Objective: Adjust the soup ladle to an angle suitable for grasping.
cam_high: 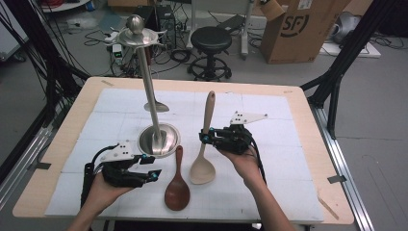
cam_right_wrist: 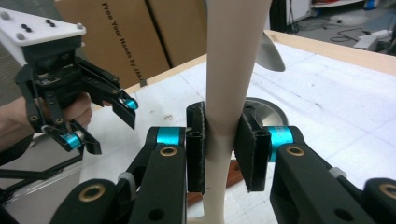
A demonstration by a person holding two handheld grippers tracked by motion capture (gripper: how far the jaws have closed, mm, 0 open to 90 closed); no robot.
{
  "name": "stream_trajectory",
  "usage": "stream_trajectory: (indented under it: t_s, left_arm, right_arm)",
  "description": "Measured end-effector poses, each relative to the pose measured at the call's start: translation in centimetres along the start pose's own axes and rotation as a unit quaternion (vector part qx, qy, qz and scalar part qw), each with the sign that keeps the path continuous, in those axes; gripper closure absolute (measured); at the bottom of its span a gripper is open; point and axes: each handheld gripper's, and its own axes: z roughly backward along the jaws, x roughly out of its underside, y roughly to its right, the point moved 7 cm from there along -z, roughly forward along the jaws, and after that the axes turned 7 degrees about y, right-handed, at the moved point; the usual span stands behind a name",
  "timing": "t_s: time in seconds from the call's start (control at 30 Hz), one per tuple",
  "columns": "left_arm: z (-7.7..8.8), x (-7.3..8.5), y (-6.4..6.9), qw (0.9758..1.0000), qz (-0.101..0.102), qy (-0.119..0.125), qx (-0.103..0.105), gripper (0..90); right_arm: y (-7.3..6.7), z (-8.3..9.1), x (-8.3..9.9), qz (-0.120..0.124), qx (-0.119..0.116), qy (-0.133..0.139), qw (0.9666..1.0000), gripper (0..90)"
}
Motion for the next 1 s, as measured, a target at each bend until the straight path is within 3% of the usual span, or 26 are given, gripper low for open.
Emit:
stream_trajectory:
  t_s: [0.23, 0.63, 1.0]
  left_arm:
    - [0.0, 0.0, 0.0, 1.0000, -0.001, 0.000, 0.000, 46.9]
    - [0.1, 0.1, -0.2, 1.0000, 0.000, 0.001, -0.002, 46.6]
    - [0.4, 0.1, -0.6, 0.9999, 0.005, 0.006, -0.012, 42.9]
  right_arm:
    - [-0.1, -0.2, -0.2, -0.001, -0.006, 0.012, 0.9999, 76.1]
    - [-0.7, -0.2, -0.4, 0.017, -0.027, 0.006, 0.9995, 77.8]
    - [-1.8, -0.7, -2.9, 0.043, -0.047, 0.016, 0.9979, 77.9]
